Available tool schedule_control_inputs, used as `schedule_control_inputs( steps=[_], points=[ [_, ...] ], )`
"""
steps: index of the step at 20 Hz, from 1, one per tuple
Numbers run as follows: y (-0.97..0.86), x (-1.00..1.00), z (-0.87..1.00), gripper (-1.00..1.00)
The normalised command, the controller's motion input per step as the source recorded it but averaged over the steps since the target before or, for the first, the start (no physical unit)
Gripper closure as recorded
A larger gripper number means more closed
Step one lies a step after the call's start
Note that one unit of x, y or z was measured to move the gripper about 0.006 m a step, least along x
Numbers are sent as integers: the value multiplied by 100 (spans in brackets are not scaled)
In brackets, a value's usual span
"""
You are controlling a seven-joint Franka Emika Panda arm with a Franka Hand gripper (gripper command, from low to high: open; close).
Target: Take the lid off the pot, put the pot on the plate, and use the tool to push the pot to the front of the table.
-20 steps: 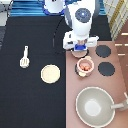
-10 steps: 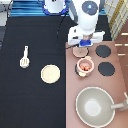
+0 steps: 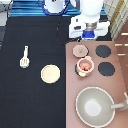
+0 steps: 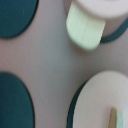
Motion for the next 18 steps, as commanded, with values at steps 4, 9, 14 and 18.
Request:
schedule_control_inputs(
  steps=[4, 9, 14, 18],
  points=[
    [0, 86, 42, -100],
    [0, 87, 38, -100],
    [-3, 88, 27, -100],
    [-24, 90, 4, -100]
  ],
)
